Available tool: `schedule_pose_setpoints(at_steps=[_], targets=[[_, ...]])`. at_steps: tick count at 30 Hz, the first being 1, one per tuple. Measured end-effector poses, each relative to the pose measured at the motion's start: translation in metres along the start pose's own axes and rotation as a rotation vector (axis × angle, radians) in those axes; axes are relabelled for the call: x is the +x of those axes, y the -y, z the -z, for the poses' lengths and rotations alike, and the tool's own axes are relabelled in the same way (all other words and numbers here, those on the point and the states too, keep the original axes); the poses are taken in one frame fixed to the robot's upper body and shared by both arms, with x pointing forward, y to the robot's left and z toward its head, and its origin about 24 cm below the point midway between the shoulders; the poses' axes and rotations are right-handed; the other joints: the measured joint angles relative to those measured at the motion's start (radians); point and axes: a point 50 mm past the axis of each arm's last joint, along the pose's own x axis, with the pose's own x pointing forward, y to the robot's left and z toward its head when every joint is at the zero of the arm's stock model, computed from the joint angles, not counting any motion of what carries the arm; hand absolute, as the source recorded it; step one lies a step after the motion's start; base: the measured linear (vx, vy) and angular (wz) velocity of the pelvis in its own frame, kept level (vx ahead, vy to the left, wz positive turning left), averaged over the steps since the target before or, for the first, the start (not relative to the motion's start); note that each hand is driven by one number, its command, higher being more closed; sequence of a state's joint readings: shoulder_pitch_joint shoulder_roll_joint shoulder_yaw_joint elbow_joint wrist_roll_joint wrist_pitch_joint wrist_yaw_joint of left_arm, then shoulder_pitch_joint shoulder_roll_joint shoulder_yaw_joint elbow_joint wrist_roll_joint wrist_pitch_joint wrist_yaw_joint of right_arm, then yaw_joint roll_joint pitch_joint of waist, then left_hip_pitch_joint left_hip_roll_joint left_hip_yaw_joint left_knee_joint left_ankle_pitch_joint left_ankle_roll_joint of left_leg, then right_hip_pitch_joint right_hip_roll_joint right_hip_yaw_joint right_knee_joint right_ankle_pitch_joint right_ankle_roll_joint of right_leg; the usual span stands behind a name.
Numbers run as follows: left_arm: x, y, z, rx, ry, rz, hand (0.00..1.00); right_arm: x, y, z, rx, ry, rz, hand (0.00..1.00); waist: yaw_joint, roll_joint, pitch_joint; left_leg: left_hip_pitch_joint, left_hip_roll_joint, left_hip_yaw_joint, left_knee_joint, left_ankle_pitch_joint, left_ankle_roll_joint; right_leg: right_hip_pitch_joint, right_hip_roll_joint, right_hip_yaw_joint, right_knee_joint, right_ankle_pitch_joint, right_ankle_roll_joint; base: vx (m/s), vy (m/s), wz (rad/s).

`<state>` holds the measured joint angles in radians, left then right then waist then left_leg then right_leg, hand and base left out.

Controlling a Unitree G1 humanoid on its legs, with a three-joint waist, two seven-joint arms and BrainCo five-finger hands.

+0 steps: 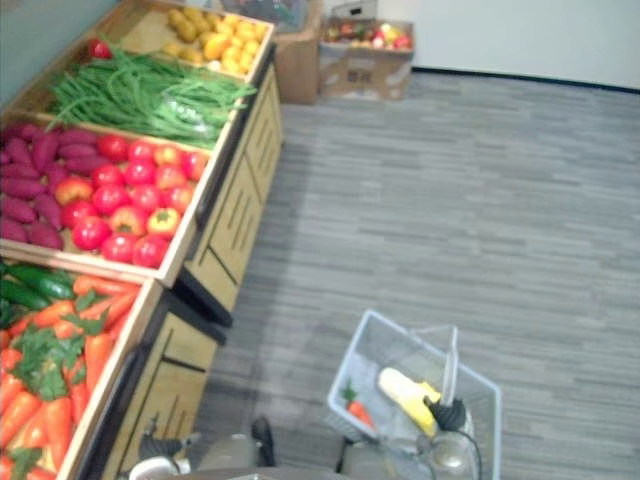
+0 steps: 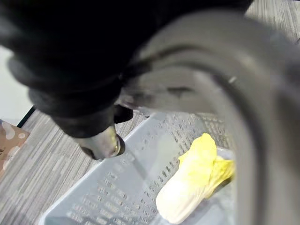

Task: Pick vegetable in the basket

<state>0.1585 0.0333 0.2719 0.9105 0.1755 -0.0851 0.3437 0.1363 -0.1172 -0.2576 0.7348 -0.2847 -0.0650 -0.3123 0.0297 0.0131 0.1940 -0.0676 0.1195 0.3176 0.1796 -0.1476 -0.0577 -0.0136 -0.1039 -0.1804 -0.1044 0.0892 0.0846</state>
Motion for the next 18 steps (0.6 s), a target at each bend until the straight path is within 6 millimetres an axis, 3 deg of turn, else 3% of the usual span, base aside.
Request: schedule_pose_setpoints(at_steps=[3, 5, 8, 9, 11, 15, 17, 18], targets=[[0.003, -0.005, -0.004, 0.012, 0.014, -0.010, 0.00, 0.003, -0.001, -0.007, 0.010, 0.014, 0.003, 1.00, 0.001, -0.007, 0.000, 0.000, -0.021, 0.023, 0.007, -0.029, 0.019, -0.020, -0.021, 0.025, 0.021, -0.013, 0.029, 0.11, 0.115, -0.24], [0.003, -0.004, -0.004, 0.021, 0.017, -0.006, 0.00, 0.006, 0.000, -0.011, 0.022, 0.019, 0.013, 1.00, 0.000, -0.005, 0.000, 0.003, -0.013, 0.047, 0.044, -0.075, 0.028, -0.119, -0.036, 0.038, 0.245, -0.106, 0.036, 0.08, 0.120, -0.32], [0.006, -0.009, -0.011, 0.058, 0.057, -0.005, 0.00, 0.009, -0.003, -0.022, 0.036, 0.047, 0.011, 1.00, -0.007, -0.026, 0.013, 0.053, -0.011, 0.073, 0.047, -0.089, 0.040, -0.248, -0.089, -0.012, 0.551, -0.136, 0.026, 0.09, 0.112, -0.21], [0.007, -0.011, -0.014, 0.065, 0.072, -0.009, 0.00, 0.009, -0.004, -0.022, 0.038, 0.048, 0.010, 1.00, -0.009, -0.032, 0.015, 0.063, -0.011, 0.074, 0.043, -0.089, 0.041, -0.249, -0.103, -0.034, 0.574, -0.142, 0.019, 0.11, 0.032, 0.12], [0.009, -0.021, -0.019, 0.080, 0.102, -0.029, 0.00, 0.008, -0.009, -0.023, 0.045, 0.040, -0.001, 1.00, -0.008, -0.057, 0.008, 0.090, -0.013, 0.083, 0.020, -0.089, 0.040, -0.238, -0.153, -0.161, 0.514, -0.151, 0.004, 0.11, -0.001, 0.03], [0.012, -0.023, -0.025, 0.061, 0.111, -0.044, 0.00, 0.013, -0.009, -0.034, 0.058, 0.062, 0.005, 1.00, -0.009, -0.047, 0.016, 0.097, 0.027, 0.080, 0.015, -0.081, 0.023, -0.248, -0.174, -0.201, 0.353, -0.130, 0.024, 0.13, -0.139, -0.03], [0.012, -0.025, -0.025, 0.053, 0.106, -0.054, 0.00, 0.012, -0.009, -0.031, 0.052, 0.049, 0.004, 1.00, -0.008, -0.051, 0.017, 0.118, 0.043, 0.073, 0.014, -0.079, -0.013, -0.244, -0.192, -0.180, 0.291, -0.110, 0.036, 0.18, -0.260, 0.09], [0.013, -0.029, -0.025, 0.050, 0.105, -0.065, 0.00, 0.011, -0.009, -0.028, 0.047, 0.041, 0.009, 1.00, -0.008, -0.064, 0.013, 0.131, 0.044, 0.055, 0.016, -0.092, -0.048, -0.236, -0.204, -0.163, 0.279, -0.077, 0.033, 0.25, -0.365, 0.20]])
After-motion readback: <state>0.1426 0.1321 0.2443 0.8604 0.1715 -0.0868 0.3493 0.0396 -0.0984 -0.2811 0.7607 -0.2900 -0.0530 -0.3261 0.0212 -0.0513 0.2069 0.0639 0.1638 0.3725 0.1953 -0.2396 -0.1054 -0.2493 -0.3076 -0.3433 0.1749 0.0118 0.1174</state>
